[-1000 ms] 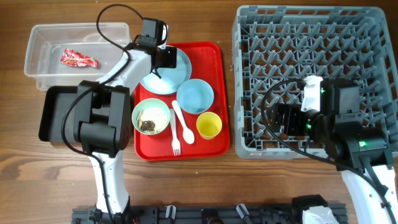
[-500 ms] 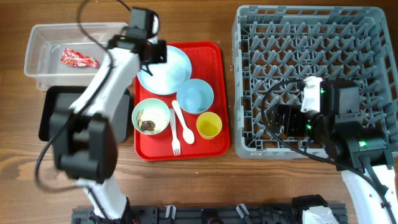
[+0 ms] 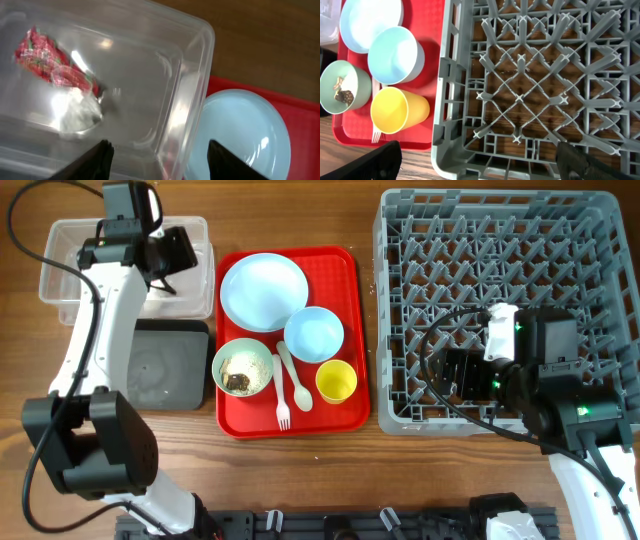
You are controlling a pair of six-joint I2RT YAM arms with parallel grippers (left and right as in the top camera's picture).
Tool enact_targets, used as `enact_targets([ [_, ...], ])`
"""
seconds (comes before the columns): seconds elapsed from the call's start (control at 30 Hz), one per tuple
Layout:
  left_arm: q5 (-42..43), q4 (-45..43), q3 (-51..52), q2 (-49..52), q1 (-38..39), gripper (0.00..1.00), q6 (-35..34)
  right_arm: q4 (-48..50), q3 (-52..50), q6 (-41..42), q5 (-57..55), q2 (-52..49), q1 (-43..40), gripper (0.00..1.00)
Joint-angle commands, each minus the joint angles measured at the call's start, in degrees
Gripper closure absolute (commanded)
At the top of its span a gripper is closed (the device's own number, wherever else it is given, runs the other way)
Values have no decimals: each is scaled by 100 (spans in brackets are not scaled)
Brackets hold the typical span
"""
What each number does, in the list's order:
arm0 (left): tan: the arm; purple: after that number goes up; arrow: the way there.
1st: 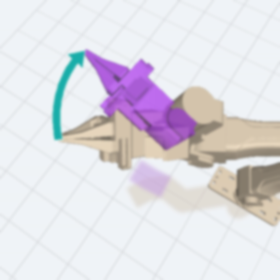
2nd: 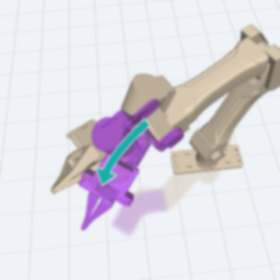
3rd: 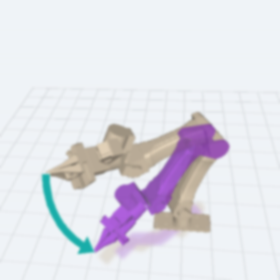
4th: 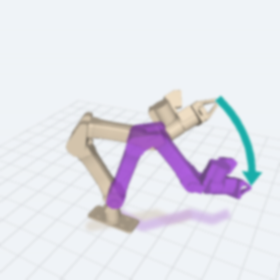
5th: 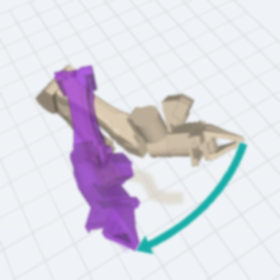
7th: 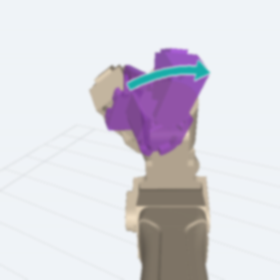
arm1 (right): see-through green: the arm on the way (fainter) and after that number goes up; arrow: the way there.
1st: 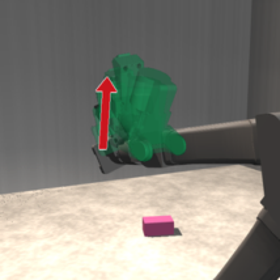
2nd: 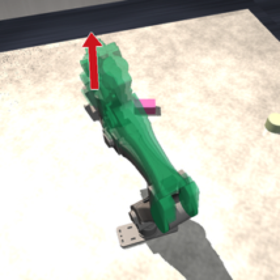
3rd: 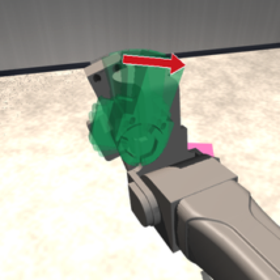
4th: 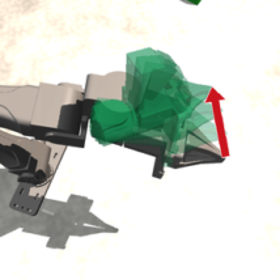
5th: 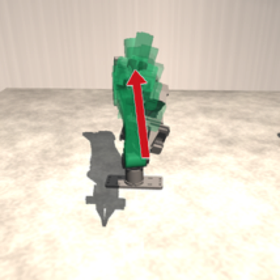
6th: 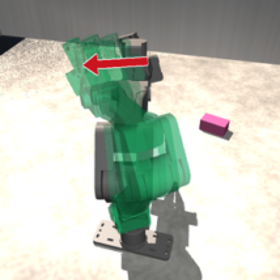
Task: Sort waste into correct bins and load items into the dishwasher rack
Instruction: 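Grasp the green bowl of rice with the left gripper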
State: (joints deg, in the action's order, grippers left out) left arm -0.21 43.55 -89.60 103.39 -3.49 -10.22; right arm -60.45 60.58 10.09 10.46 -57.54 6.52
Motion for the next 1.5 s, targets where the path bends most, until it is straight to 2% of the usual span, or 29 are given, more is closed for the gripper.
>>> enact_targets([
  [0.0,203,999,2,-863,286,37,-439,-11,70,42,-52,-2,-17,0],
  [0.13,376,2699,4,-990,957,37,-675,-9,70,42,-55,-2,-17,0],
  [0.23,378,3169,286,-986,1733,36,-1025,-9,70,42,-52,-2,-17,0],
  [0.33,372,2817,800,-986,2256,36,-1145,-9,70,44,-52,-2,-17,0],
  [0.47,149,1620,2070,-984,2761,39,-1150,-13,70,48,-52,-2,-17,0],
  [0.63,116,549,2918,-892,2761,44,-1150,-13,70,48,-50,-2,-17,0],
  [0.77,116,118,3067,-544,2761,46,-1147,-28,70,50,-50,-2,-17,0],
  [0.8,118,28,3069,-492,2761,52,-1150,-33,70,52,-50,-2,-17,0],
  [0.93,118,15,3067,-437,2765,80,-1150,-48,70,50,-52,-2,-17,0],
  [1.07,118,114,3067,-437,2765,94,-1150,-50,70,52,-52,-2,-17,0],
  [1.2,144,142,3064,-579,2765,96,-1150,-55,70,50,-52,-2,-17,0],
  [1.33,144,581,2741,-1320,2741,96,-1099,-70,70,48,-52,-2,-17,0],
  [1.47,361,898,2629,-2074,2251,96,-946,-70,70,48,-52,-2,-17,0],
])
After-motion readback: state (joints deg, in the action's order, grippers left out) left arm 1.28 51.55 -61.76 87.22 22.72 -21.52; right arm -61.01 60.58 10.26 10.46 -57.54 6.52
